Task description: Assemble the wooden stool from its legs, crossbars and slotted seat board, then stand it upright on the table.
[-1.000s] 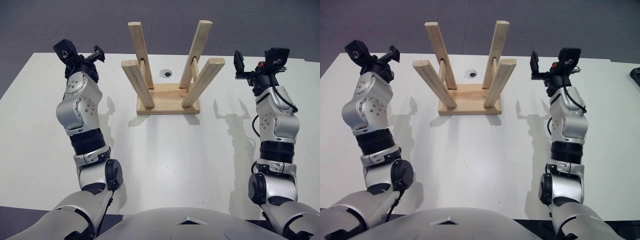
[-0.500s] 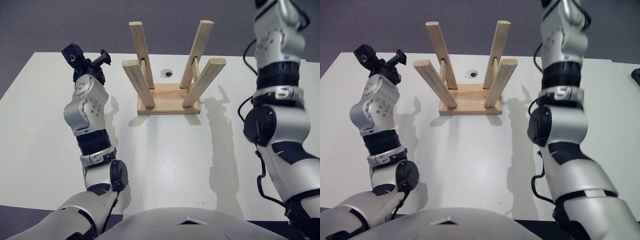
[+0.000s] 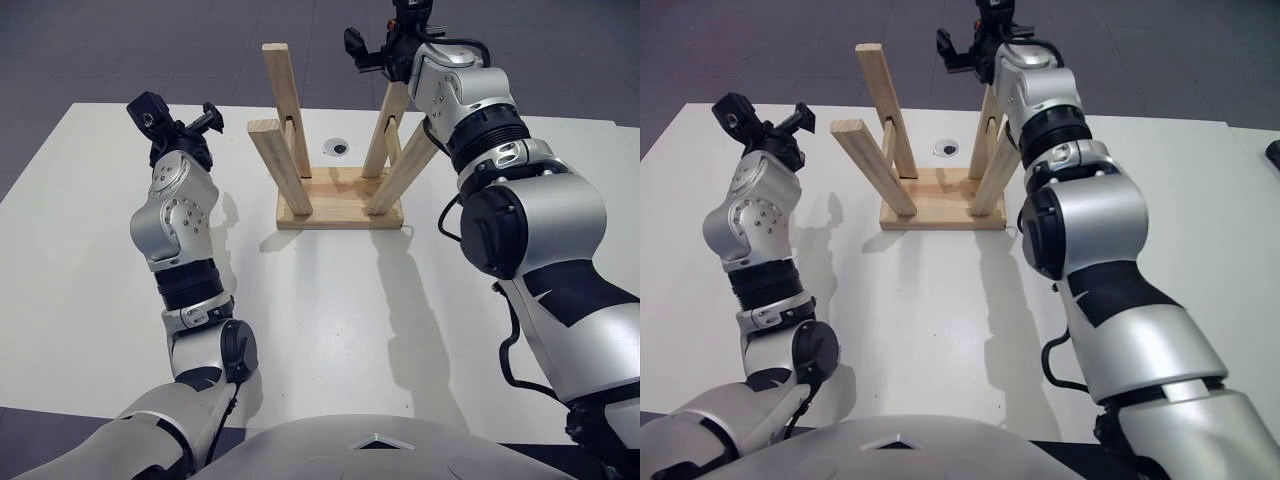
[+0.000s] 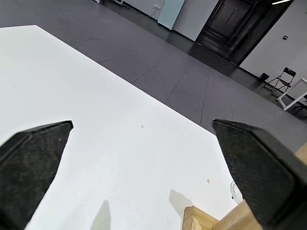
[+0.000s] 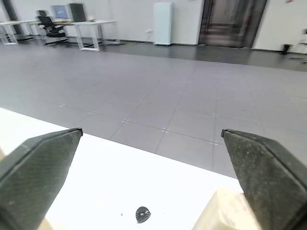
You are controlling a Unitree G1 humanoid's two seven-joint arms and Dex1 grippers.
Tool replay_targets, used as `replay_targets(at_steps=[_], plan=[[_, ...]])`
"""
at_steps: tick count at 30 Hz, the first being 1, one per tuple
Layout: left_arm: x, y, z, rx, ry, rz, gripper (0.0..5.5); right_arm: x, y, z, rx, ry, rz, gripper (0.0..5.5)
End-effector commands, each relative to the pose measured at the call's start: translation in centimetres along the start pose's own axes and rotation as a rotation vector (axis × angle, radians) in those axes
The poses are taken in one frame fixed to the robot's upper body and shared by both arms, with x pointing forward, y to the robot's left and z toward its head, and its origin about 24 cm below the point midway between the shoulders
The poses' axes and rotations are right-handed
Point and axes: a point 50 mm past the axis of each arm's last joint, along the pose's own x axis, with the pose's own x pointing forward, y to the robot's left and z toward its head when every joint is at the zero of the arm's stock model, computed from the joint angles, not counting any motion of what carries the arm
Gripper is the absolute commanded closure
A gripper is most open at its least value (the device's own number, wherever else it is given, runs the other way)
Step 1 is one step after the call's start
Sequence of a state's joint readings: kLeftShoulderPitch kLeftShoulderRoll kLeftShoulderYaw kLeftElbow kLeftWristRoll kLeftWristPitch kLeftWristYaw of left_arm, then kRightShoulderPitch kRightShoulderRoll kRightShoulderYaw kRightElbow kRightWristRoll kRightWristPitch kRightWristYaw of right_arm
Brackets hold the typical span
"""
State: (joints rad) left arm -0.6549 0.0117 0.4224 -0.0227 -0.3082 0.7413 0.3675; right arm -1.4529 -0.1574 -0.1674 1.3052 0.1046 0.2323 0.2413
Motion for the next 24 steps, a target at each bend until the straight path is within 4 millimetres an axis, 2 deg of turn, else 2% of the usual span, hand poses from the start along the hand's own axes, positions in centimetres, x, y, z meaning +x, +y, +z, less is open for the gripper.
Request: replay_targets(at_steps=[1,4,8,10,11,13,16,18,21,22,24], plan=[[0.1,-0.5,-0.7,0.006,0.035,-0.021,0.1,-0.2,0.1,0.6,0.033,-0.036,0.083,0.12],[0.0,-0.9,-1.0,0.008,0.046,-0.03,0.1,-0.6,-0.1,2.7,0.008,-0.118,0.133,0.12],[-0.1,-0.7,-1.3,0.007,0.05,-0.025,0.1,-2.5,-1.3,8.6,-0.05,-0.405,0.106,0.12],[-0.1,-0.6,-1.2,0.005,0.049,-0.018,0.1,-3.9,-1.9,11.5,0.008,-0.569,0.074,0.12],[0.0,-0.6,-1.2,0.003,0.048,-0.016,0.1,-4.3,-2.3,12.1,0.039,-0.608,0.053,0.12],[0.1,-0.6,-1.1,-0.001,0.046,-0.015,0.1,-4.2,-2.4,12.0,0.067,-0.606,0.03,0.12],[0.1,-0.7,-0.8,-0.003,0.039,-0.02,0.1,-2.8,-2.0,8.9,0.066,-0.496,0.006,0.12],[0.0,-0.8,-0.8,-0.006,0.037,-0.026,0.1,-2.1,-2.1,5.5,0.062,-0.422,-0.012,0.12],[-0.1,-1.0,-1.2,0.008,0.046,-0.048,0.1,-2.6,-2.4,0.8,0.098,-0.343,0.012,0.12],[-0.2,-1.0,-1.4,0.016,0.053,-0.052,0.1,-2.9,-2.7,-1.5,0.148,-0.26,0.002,0.12],[-0.2,-0.9,-1.7,0.027,0.064,-0.052,0.1,-3.9,-2.7,-5.4,0.118,-0.157,-0.033,0.12]])
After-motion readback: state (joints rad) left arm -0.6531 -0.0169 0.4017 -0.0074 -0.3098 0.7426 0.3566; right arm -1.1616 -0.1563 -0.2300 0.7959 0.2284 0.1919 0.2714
